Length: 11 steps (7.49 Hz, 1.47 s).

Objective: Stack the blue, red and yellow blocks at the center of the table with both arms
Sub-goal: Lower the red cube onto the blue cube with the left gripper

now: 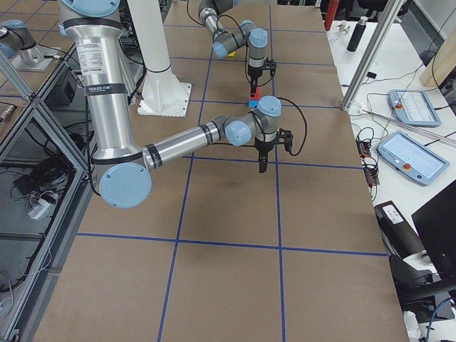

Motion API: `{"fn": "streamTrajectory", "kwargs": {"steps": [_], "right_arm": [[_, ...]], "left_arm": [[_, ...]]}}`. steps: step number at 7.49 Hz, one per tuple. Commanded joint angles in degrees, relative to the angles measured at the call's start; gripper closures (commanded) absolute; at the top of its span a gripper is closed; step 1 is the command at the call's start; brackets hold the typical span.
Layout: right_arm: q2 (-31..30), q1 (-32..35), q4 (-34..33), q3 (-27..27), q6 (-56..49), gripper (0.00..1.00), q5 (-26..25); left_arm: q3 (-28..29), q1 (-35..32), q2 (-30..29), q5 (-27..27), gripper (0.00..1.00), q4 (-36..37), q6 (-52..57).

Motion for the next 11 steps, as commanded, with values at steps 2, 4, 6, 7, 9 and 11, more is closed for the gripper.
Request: {"fn": "streamTrajectory", "kwargs": {"steps": [2, 4, 6, 7, 9, 11], "right_arm": [[0.0, 0.0, 0.0, -0.09, 0.01, 0.0, 0.0], [0.0, 0.0, 0.0, -0.09, 0.01, 0.0, 0.0], [0.09, 0.0, 0.0, -0.18, 0.01, 0.0, 0.0], [0.09, 0.0, 0.0, -0.18, 0.01, 0.0, 0.0], [0.18, 0.0, 0.0, -0.44, -0.07, 0.0, 0.0], [0.18, 0.0, 0.0, -0.53, -0.16, 0.0, -0.09]], "left_arm": [[0.02, 0.0, 0.16, 0.0, 1.0, -0.09, -0.07], [0.02, 0.0, 0.08, 0.0, 1.0, -0.09, -0.07], [-0.07, 0.09, 0.08, 0.0, 1.0, -0.09, -0.07], [-0.07, 0.18, 0.08, 0.0, 1.0, -0.09, -0.07], [0.02, 0.18, 0.08, 0.0, 1.0, -0.18, -0.07], [0.2, 0.18, 0.08, 0.0, 1.0, -0.88, -0.16]]}}
